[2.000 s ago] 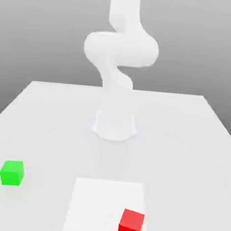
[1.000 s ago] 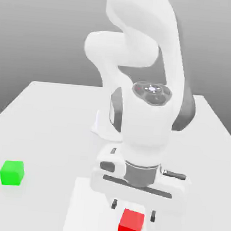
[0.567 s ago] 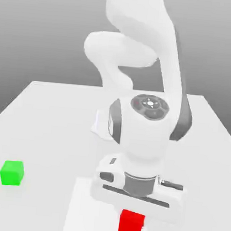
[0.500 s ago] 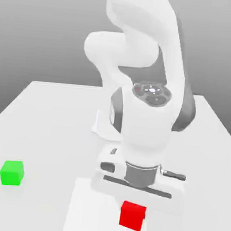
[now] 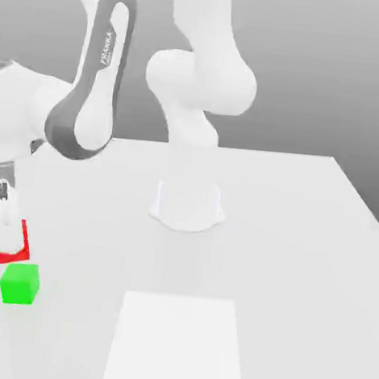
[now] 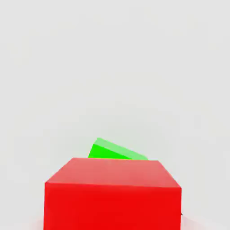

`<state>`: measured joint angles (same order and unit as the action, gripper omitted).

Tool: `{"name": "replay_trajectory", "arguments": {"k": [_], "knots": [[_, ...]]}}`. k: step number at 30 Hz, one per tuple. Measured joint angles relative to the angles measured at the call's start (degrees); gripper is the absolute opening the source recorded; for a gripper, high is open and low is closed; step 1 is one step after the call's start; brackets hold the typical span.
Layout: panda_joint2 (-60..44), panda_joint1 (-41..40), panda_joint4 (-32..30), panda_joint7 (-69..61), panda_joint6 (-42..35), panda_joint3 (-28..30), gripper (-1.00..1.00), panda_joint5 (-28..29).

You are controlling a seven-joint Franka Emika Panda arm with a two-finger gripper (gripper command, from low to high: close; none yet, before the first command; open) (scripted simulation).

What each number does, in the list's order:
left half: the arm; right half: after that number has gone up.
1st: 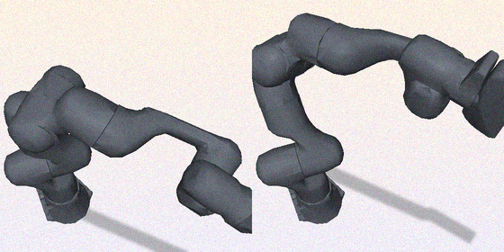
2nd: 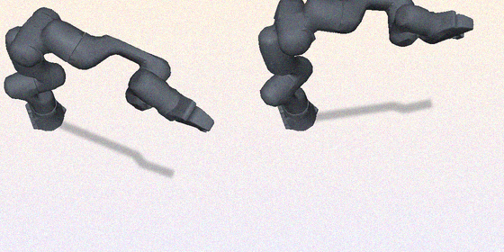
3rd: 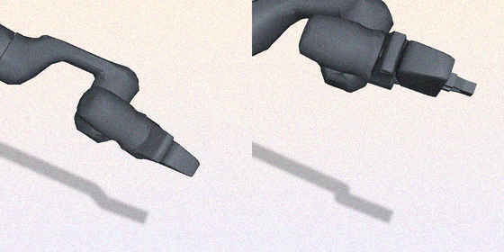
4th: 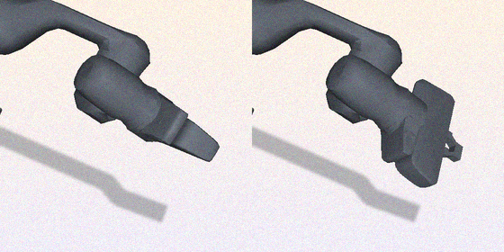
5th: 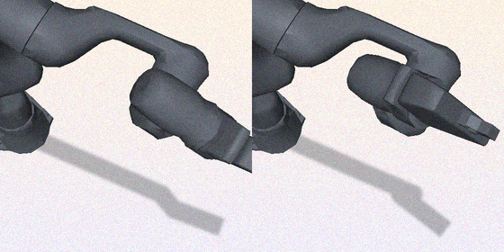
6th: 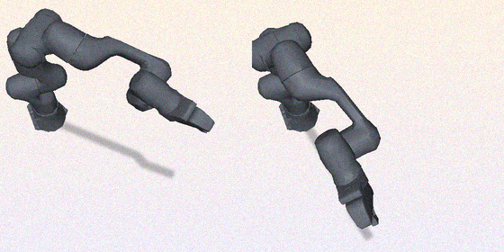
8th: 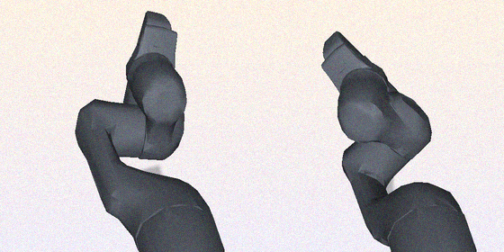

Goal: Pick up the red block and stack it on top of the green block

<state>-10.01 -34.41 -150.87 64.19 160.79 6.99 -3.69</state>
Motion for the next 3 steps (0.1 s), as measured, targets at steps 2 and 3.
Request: {"name": "replay_trajectory", "arguments": {"k": [2,3], "knots": [[0.0,0.0,0.0,0.0,0.0,0.0,1.0,0.0],[0.0,0.0,0.0,0.0,0.0,0.0,1.0,0.0]]}}
